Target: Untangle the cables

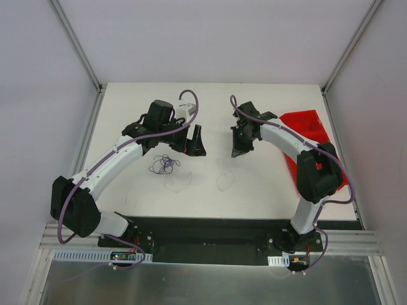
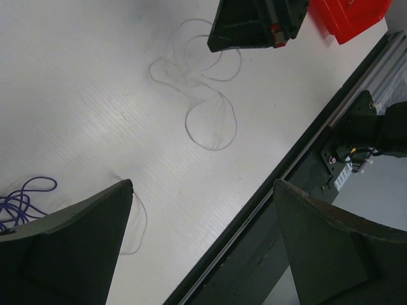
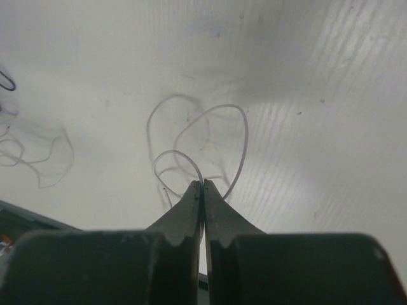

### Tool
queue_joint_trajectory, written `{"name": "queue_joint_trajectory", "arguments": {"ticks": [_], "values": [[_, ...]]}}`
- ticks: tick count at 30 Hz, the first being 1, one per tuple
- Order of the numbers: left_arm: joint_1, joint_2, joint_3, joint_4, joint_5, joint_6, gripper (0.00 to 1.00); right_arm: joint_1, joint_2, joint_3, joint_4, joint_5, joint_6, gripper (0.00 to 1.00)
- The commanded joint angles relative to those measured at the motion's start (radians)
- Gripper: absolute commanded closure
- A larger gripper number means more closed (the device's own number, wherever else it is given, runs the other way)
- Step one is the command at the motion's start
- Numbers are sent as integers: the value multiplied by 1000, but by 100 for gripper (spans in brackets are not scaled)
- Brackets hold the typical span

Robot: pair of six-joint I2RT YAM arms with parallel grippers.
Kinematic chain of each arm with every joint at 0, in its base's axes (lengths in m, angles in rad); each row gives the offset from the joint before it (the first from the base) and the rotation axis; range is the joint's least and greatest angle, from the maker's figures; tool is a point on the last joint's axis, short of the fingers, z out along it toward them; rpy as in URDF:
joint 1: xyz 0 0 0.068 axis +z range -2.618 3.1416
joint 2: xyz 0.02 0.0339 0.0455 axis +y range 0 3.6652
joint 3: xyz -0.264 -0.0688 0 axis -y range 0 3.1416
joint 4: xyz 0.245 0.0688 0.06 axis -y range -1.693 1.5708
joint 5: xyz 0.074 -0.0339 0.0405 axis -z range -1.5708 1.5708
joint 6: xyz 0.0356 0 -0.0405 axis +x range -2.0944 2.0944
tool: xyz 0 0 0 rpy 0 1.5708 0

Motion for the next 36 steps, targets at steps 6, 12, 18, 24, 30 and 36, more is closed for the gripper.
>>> {"name": "queue_joint_trajectory", "arguments": {"ticks": [6,12,18,24,30,36], "values": [[10,-22,11,11,2,18,9,80,57,6,23,72,-72,89],[11,-35,11,11,-15,22,9,91,20,-102,125,-13,-65,57],[13,-51,8,11,-43,21,9,110,-93,-267,285,-42,-163,14],[11,-60,-1,11,-70,21,9,140,-104,-353,405,-97,-138,10],[-2,-106,-131,76,-3,-148,12,239,-92,-327,307,175,-138,26],[-2,-229,-289,127,-33,-217,13,282,-104,-348,292,375,-55,89]]}}
